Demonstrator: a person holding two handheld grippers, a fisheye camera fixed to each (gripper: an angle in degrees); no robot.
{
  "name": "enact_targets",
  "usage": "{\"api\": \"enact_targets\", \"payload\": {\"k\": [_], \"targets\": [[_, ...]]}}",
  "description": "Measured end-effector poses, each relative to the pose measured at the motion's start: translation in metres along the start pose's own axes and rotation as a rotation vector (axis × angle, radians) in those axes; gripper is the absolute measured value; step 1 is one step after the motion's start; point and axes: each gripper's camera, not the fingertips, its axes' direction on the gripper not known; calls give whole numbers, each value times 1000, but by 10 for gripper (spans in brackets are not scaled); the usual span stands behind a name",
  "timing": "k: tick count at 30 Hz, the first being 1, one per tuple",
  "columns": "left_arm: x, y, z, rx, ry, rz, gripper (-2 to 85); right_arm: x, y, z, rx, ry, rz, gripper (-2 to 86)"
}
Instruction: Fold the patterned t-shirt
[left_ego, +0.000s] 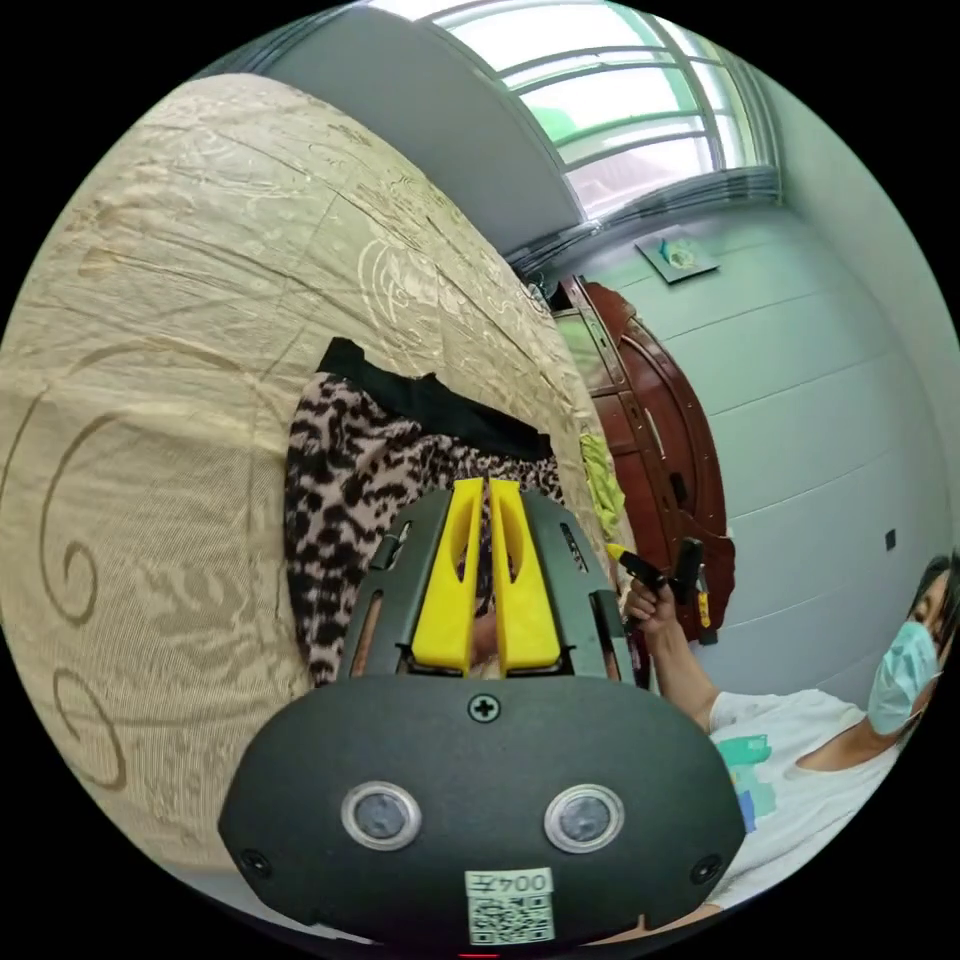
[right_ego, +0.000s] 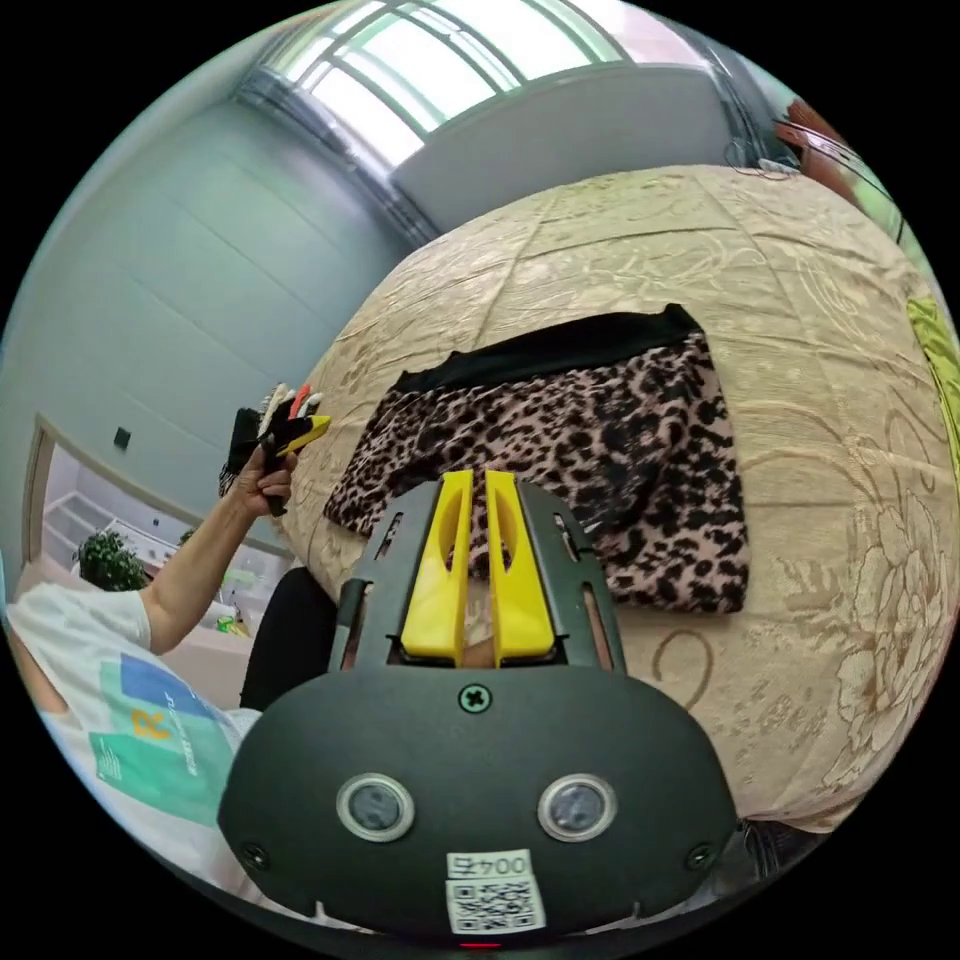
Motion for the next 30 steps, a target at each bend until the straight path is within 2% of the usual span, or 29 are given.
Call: {"api": "enact_targets", "payload": {"k": [6,10,15,18,23,27,28,30], "targets": [[-8,149,-25,80,-95,-214,22,-127,13,26,-24,-105,-50,71],[-24,212,-14,147,-38,-360,26,-220,-4,57,-73,-5,-195,73],[-17,241,-19,189,-28,-360,36,-378,-34,109,-135,214,-668,76],[-14,250,-26,198,-31,-344,50,-438,-51,134,-180,290,-881,76],[-17,261,-32,188,-14,-338,69,-495,-70,163,-276,388,-1106,73],[-21,266,-34,190,26,-338,76,-510,-90,176,-317,538,-1145,13],[-22,265,-34,191,37,-336,77,-511,-96,173,-315,528,-1125,8],[-23,263,-34,194,62,-332,79,-510,-131,148,-322,374,-949,-2]]}}
